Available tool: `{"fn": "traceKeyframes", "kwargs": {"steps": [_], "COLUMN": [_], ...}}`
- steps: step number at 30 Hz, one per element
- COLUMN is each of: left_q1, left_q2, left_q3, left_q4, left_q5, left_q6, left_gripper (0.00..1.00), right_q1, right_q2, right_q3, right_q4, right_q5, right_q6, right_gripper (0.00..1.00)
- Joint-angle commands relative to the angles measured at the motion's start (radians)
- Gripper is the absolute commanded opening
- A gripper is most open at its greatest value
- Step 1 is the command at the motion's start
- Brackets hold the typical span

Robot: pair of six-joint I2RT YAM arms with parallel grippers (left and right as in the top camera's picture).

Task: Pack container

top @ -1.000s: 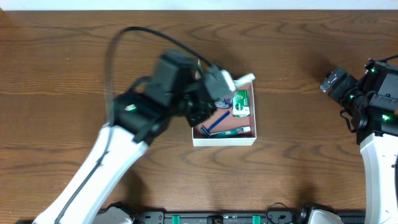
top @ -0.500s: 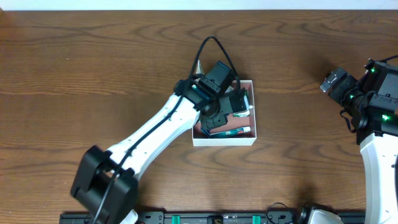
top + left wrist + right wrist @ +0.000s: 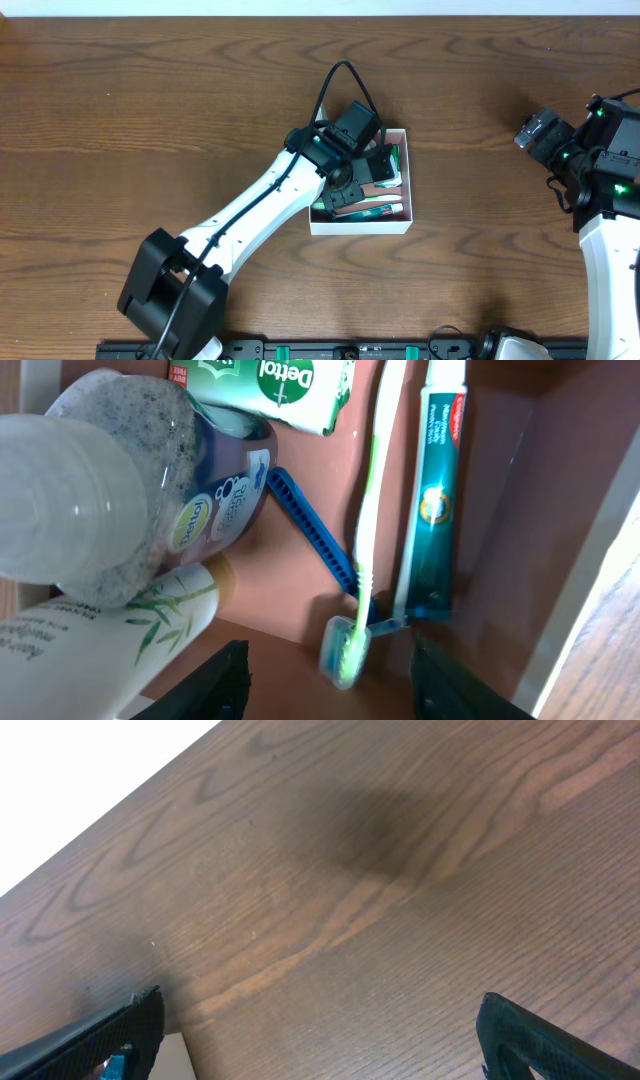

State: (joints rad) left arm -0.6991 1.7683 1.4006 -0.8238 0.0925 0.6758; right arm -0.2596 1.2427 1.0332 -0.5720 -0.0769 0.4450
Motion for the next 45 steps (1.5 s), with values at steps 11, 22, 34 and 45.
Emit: {"fn": "traceKeyframes", "kwargs": {"steps": [11,22,34,45], "left_q1": [-0.077,-0.077,-0.077,0.084], "left_q2": [-0.415,-0.842,-1.127,-1.283], "left_q3": [-0.002,-0.002,-0.002,-0.231], "left_q4": [-0.115,-0.2,-0.706,-0.337], "left_q5": [-0.014,-0.135,0.002,0.046], "left_q6": [-0.345,-0.427,-0.431,-0.356], "left_gripper": [0.73,0.98,0.98,0.98], "right_q1": [-0.009,-0.008,-0.008,-0.009], "right_q2": [-0.001,-0.001,-0.001,-0.001], "right_q3": [0.007,0.007,0.007,0.007], "right_q4": [-0.001,-0.001,-0.001,-0.001], "right_q5": [0.006,0.006,0.006,0.006], "right_q6": [0.014,0.014,0.014,0.014], "right_gripper": [0.99,0.99,0.99,0.99]}}
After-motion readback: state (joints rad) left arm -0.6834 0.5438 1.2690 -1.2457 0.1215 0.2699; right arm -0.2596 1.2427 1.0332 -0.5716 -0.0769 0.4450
